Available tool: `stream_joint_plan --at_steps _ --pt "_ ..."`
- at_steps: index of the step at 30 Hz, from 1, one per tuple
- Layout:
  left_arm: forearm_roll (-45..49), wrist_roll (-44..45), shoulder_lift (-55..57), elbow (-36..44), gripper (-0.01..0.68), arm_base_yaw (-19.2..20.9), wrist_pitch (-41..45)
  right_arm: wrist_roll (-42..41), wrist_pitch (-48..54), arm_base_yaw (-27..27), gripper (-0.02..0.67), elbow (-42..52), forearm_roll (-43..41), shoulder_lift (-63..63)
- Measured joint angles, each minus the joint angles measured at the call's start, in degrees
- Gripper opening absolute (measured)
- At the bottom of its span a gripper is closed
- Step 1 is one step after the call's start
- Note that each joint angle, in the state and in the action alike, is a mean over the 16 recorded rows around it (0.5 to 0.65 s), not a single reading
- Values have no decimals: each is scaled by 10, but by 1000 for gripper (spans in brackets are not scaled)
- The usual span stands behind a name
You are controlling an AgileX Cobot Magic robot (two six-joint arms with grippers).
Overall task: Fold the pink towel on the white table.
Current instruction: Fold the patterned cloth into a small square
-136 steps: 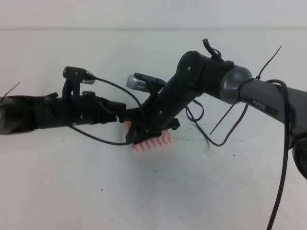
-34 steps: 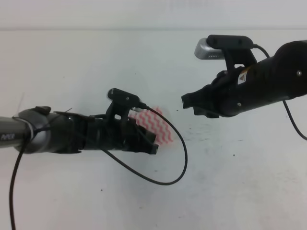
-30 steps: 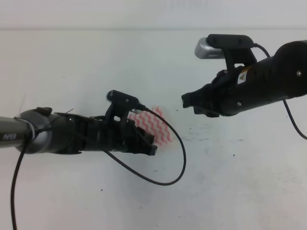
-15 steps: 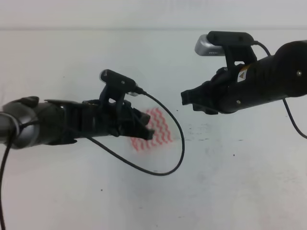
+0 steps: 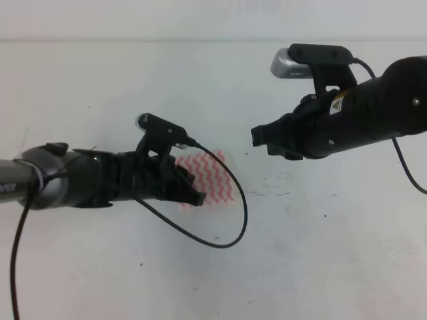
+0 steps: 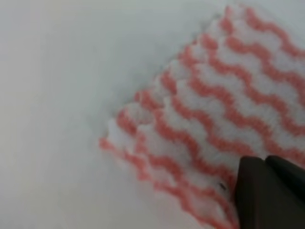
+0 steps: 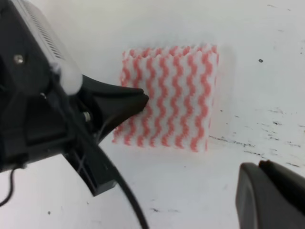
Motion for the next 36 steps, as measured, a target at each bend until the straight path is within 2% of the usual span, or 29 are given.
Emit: stream_joint_plan --at_steps 12,26,36 --pt "0 -8 -32 -1 -8 0 32 0 -2 0 -16 0 1 0" --pt "1 -28 32 -4 -8 0 128 0 -5 0 -16 0 2 1" --pt "3 -28 30 -29 -8 0 145 1 -9 0 -16 0 2 1"
